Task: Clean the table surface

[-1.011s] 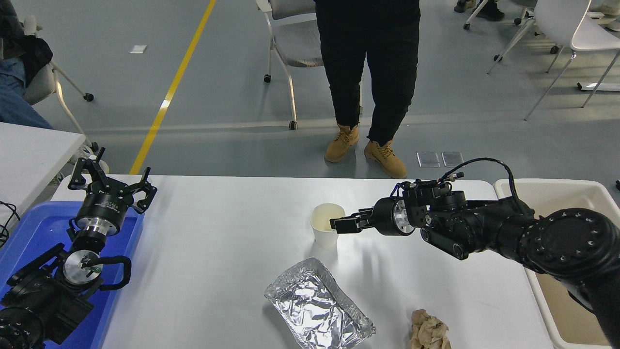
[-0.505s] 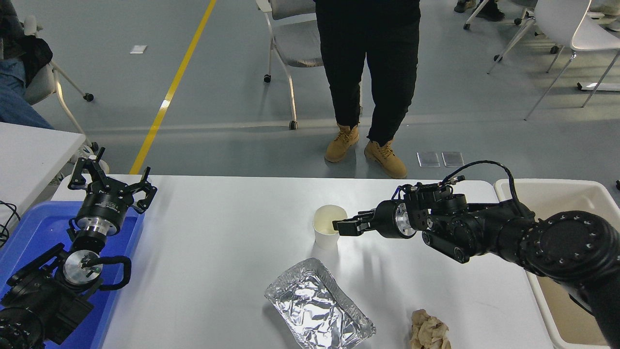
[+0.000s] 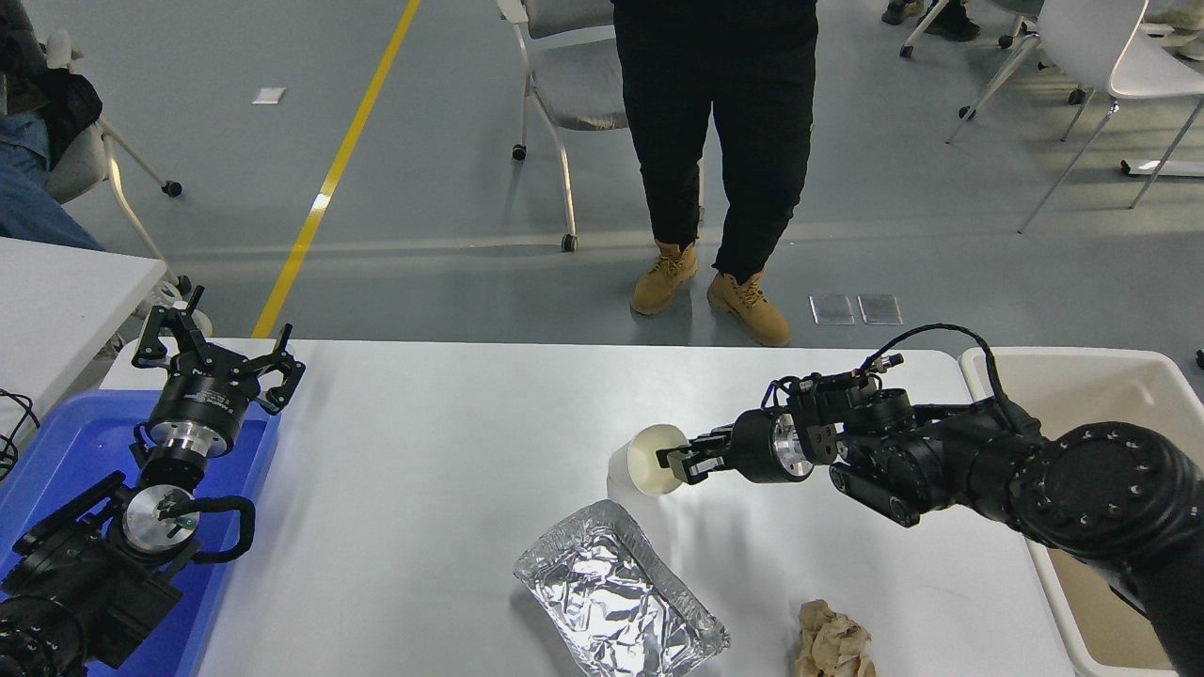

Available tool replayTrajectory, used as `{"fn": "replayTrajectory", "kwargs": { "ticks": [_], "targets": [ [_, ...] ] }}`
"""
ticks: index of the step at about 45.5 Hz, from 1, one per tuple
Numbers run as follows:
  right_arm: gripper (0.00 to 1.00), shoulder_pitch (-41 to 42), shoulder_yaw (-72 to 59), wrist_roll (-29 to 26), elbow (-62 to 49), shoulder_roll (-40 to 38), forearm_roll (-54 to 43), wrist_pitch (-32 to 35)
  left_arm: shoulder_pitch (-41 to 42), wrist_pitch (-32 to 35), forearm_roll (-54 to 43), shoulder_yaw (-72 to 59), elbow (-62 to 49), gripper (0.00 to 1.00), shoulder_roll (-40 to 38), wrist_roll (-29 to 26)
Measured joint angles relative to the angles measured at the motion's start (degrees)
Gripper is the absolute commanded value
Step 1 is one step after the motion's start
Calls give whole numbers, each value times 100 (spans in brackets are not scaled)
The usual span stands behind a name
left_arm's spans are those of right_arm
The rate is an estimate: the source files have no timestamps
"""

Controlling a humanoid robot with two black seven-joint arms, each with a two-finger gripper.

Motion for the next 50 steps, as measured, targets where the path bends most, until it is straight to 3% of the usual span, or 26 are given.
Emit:
{"fn": "replayTrajectory", "kwargs": {
  "ticks": [30, 50],
  "targets": [
    [0, 159, 30, 318, -292, 0, 166, -34, 0, -3, 0, 0, 2, 100, 0, 0],
    [0, 736, 100, 516, -717, -292, 2088, 79, 0, -3, 0, 0, 2, 100, 0, 4]
  ]
}}
